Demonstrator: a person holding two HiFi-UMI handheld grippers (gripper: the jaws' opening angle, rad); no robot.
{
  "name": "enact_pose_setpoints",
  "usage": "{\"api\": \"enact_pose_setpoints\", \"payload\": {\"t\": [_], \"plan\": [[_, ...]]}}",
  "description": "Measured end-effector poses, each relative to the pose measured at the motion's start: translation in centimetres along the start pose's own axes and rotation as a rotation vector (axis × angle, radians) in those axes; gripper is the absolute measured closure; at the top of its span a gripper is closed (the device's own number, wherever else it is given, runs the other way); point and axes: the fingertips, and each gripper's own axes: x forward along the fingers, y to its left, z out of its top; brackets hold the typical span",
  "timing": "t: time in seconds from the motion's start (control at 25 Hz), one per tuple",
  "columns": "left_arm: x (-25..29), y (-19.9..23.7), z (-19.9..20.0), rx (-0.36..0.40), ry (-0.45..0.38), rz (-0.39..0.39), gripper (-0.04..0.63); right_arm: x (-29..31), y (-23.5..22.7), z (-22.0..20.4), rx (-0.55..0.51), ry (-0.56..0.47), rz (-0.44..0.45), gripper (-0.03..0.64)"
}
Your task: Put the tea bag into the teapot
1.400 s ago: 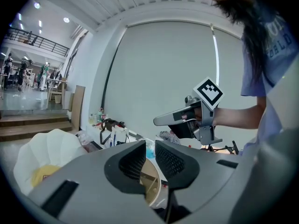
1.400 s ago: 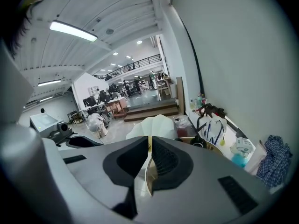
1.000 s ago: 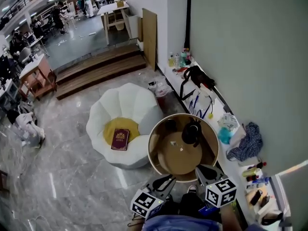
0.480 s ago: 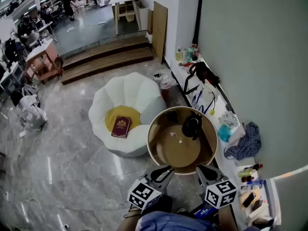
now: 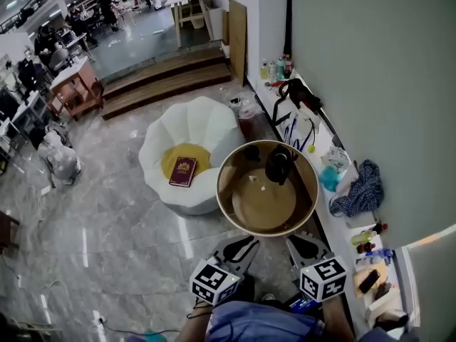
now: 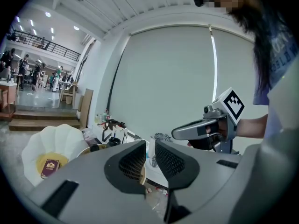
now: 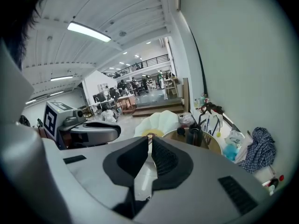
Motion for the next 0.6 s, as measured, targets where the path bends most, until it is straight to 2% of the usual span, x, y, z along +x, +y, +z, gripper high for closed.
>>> {"api": "enact_pose_setpoints", "payload": {"t": [0.6], "plan": [[-3.1, -13.5, -3.3, 0.031, -0.001, 0.034, 0.537, -10.8, 2.1, -5.8, -0.062, -0.056, 0.054, 0.584]]}}
